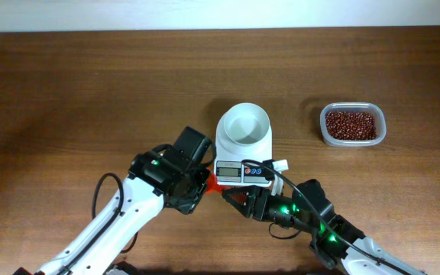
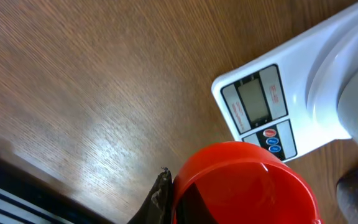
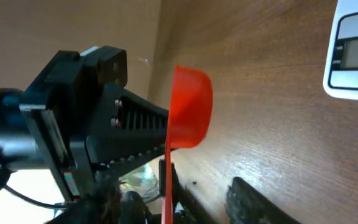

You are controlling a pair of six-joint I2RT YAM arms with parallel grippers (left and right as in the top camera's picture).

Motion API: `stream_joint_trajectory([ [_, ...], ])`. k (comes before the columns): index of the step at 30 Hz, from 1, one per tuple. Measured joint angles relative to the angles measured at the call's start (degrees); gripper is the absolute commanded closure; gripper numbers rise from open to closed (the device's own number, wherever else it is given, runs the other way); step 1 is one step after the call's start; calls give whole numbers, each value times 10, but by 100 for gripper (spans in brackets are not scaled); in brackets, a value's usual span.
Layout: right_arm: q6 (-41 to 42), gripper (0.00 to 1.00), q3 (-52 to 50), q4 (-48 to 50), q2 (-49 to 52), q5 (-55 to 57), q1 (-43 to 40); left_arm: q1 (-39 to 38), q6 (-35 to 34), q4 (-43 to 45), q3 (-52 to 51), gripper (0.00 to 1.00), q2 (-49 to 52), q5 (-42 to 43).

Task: Scoop and weigh 50g on scale

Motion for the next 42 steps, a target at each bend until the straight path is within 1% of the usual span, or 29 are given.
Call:
stream_joint_trajectory([
  [1, 1, 53, 0, 1, 1, 3, 0, -5, -2, 0, 0, 100, 0, 0],
  [13, 1, 71, 0, 25, 2, 14, 0, -11, -13, 1, 0, 100, 0, 4],
  [16, 2, 77, 0, 27, 2, 14, 0, -11, -13, 2, 0, 100, 0, 4],
  [18, 3, 79, 0, 29, 2, 14, 0, -11, -13, 2, 0, 100, 0, 4],
  [28, 2, 82, 0, 28, 4, 16, 5, -11, -13, 1, 0, 100, 0, 4],
  [31, 3, 85, 0, 28, 5, 14, 5, -11, -13, -1, 0, 99, 0, 4],
  [40, 2, 86, 0, 28, 5, 12, 5, -11, -13, -1, 0, 99, 0, 3],
  [42, 3, 89, 0, 28, 5, 10, 5, -11, -13, -2, 0, 100, 0, 2],
])
